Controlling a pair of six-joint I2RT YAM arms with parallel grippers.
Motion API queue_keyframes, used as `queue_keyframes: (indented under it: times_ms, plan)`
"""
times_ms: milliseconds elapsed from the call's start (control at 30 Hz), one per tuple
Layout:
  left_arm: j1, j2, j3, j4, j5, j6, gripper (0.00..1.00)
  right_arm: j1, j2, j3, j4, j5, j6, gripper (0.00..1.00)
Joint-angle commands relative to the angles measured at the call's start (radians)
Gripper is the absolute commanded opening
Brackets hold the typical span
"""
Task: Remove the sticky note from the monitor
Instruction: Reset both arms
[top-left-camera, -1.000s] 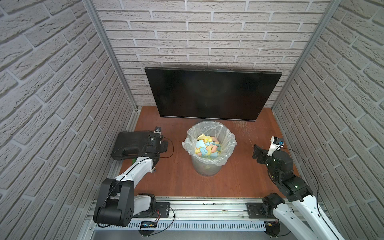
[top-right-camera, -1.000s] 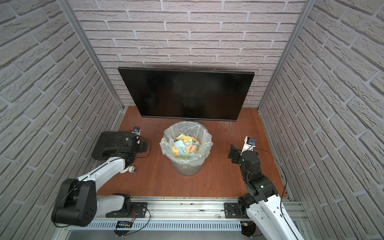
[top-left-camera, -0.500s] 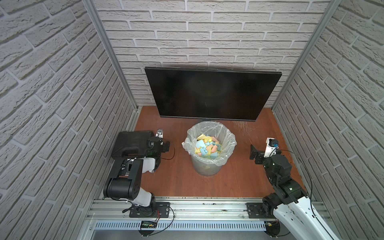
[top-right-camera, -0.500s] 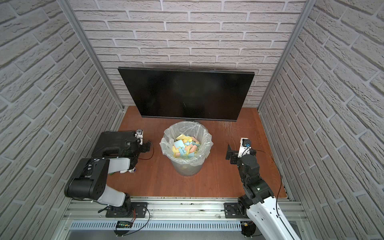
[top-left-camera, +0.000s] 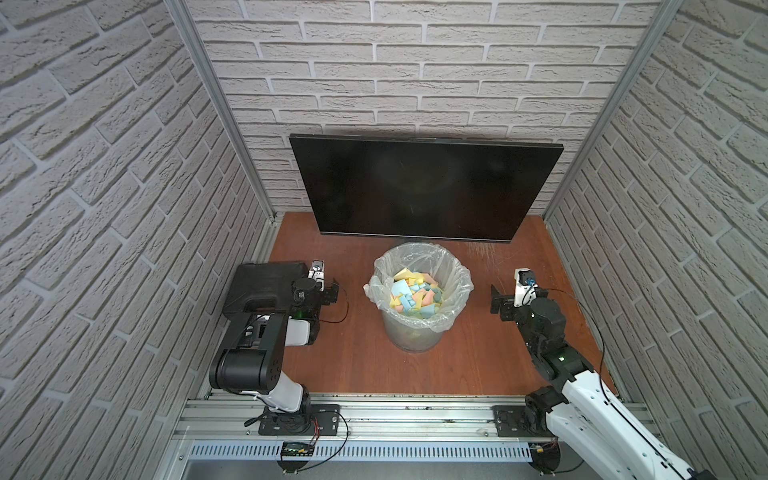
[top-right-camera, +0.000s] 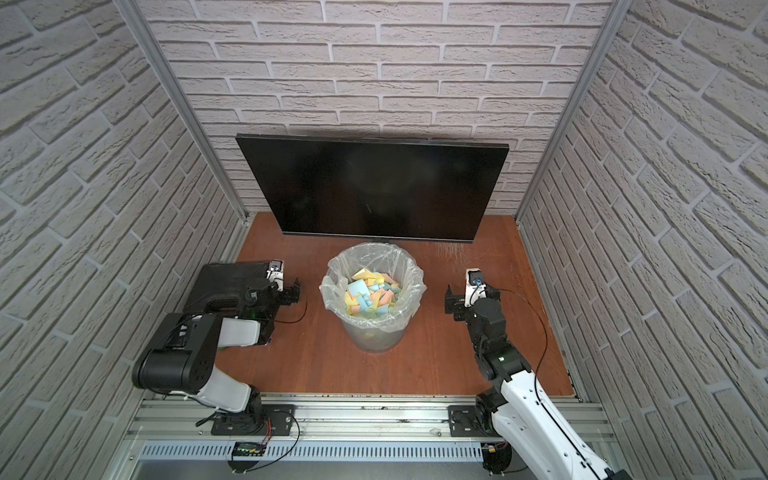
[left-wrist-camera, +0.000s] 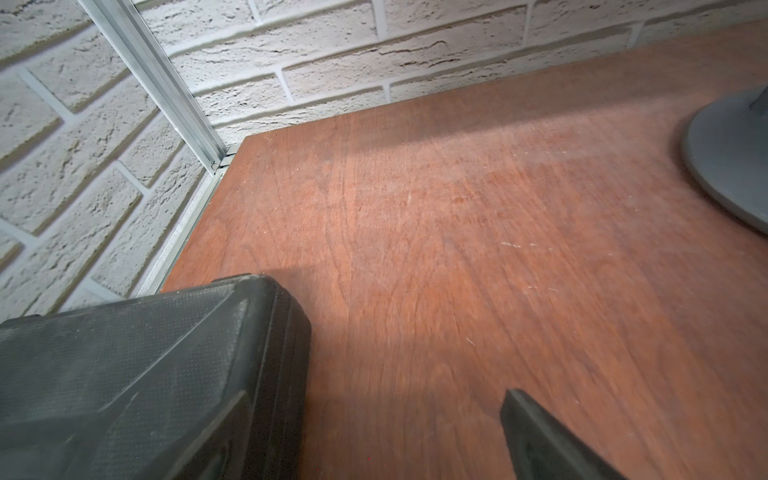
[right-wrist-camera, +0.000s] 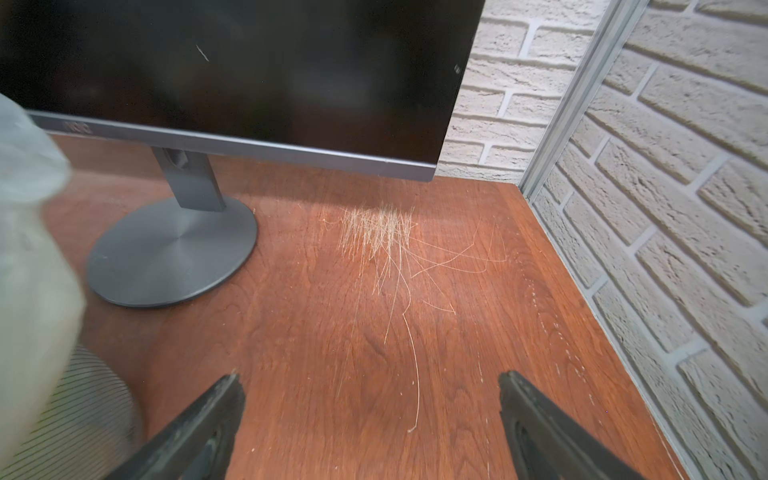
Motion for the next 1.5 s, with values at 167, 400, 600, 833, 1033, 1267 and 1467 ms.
queue_keyframes:
  times_ms: [167,400,600,833,1033,1267,1467]
  plan:
    - [0.006,0.003,0.006,0.047,0.019,-0.003,0.98,-0.047,0.208,-0.069,0.37,0.011,-0.053,0.98]
    - [0.009,0.002,0.009,0.04,0.026,-0.006,0.98,-0.088,0.376,-0.092,0.525,-0.025,-0.042,0.98]
    - [0.011,0.003,0.01,0.039,0.026,-0.006,0.98,-0.128,0.524,-0.085,0.667,-0.041,-0.039,0.98]
    - [0.012,0.003,0.011,0.038,0.029,-0.007,0.98,-0.163,0.681,-0.063,0.81,-0.071,-0.055,0.98]
    - [0.013,0.003,0.011,0.037,0.029,-0.007,0.98,-0.172,0.858,-0.087,1.055,-0.089,-0.063,0.99]
    - [0.012,0.002,0.011,0.036,0.03,-0.007,0.98,-0.195,0.835,0.007,0.843,-0.109,-0.036,0.99]
    - [0.012,0.003,0.011,0.036,0.03,-0.008,0.98,-0.208,0.834,0.013,0.822,-0.13,-0.028,0.99]
